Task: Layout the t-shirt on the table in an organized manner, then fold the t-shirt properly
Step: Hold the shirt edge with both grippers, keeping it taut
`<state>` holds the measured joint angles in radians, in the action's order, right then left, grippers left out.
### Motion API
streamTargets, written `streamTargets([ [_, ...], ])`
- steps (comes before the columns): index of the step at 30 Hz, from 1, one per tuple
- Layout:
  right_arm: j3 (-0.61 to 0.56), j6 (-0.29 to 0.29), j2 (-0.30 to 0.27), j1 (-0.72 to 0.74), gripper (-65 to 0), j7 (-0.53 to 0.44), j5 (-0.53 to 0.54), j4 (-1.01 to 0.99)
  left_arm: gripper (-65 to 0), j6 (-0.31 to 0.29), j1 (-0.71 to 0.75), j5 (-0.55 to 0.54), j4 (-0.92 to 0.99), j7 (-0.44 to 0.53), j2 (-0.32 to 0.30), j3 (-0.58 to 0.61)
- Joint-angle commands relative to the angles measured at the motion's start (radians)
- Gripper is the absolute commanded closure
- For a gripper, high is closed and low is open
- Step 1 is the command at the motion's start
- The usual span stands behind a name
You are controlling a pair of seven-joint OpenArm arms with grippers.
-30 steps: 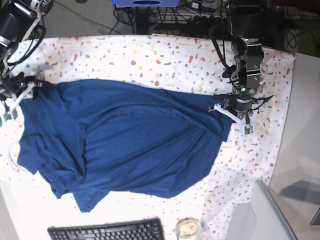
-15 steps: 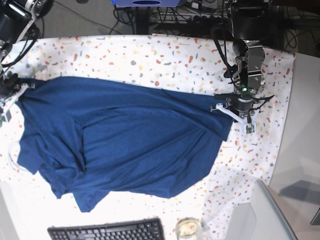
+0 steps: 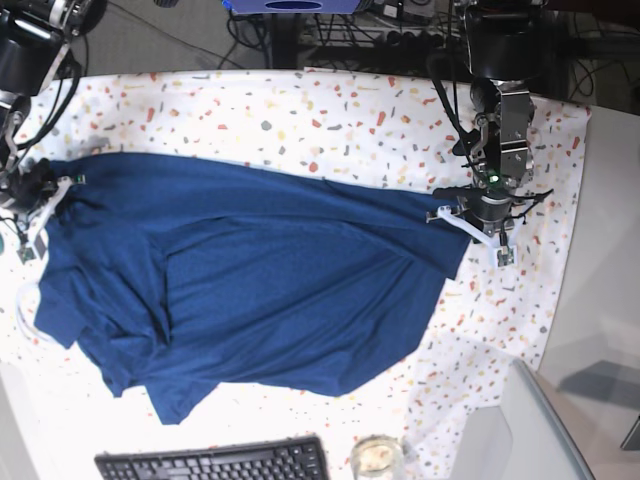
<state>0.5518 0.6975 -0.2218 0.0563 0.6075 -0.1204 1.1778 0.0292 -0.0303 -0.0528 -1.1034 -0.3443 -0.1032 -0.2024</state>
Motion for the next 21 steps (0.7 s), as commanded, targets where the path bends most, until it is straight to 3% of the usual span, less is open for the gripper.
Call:
streamTargets([
  [1,0.003,0.001,-0.024,0.033,-0.2,-0.019,0.009,0.017,0.0,0.008,-0.010,0.005,-0.014,0.001,-0.007,-0.002],
  [5,0.003,0.001,-0.034,0.060,-0.2,-0.019,-0.002,0.011,0.0,0.008,-0.010,0.006,-0.014,0.001,-0.008,-0.002],
  [10,0.003,0.001,-0.041,0.103,-0.2,-0.022,-0.109,-0.035,0.0,0.008,-0.010,0.005,-0.014,0.001,-0.016,-0.004],
  [21,0.003,0.001,-0.044,0.142,-0.2,-0.027,-0.111,-0.117,0.0,0.008,-0.012,0.005,-0.014,0.001,-0.022,-0.004],
])
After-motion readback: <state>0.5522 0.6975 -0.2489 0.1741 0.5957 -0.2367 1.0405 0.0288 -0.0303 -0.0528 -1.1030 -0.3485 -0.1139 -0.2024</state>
